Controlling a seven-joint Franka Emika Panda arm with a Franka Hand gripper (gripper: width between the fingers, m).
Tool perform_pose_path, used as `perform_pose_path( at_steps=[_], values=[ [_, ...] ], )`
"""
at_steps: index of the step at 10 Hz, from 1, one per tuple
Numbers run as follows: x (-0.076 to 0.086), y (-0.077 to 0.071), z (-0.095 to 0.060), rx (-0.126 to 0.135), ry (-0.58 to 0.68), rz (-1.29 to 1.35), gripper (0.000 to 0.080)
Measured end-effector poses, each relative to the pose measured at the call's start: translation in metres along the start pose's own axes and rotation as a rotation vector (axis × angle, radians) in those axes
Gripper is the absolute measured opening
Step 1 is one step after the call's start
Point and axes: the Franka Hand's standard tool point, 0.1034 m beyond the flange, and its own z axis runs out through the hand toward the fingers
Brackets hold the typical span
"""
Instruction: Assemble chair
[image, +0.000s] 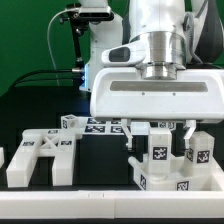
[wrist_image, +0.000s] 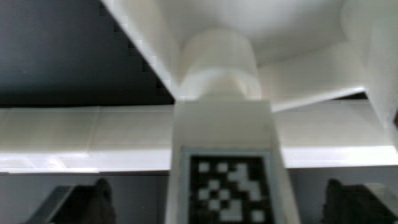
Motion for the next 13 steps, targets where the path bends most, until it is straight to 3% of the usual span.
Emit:
perform_pose_path(
  at_steps=[2,4,8,10,11,12,13],
  values=[
    [0.013,0.0,-0.002,0.008,-0.032,0.009,0.0646],
    [0.018,0.001,0.0,0.026,-0.197,0.029,0.0649],
    [0.001,0.002,-0.003,0.046,-0.439,0.071,0.0649],
    [-0.002,0.003,-0.001,0.032,-0.445,0.126,0.0649],
    [-0.002,0.003,-0.001,0.032,-0.445,0.126,0.0525],
    [-0.002,0.002,-0.001,0.02,-0.446,0.188,0.0525],
    [-0.002,0.002,-0.001,0.001,-0.448,0.269,0.0386]
  ],
)
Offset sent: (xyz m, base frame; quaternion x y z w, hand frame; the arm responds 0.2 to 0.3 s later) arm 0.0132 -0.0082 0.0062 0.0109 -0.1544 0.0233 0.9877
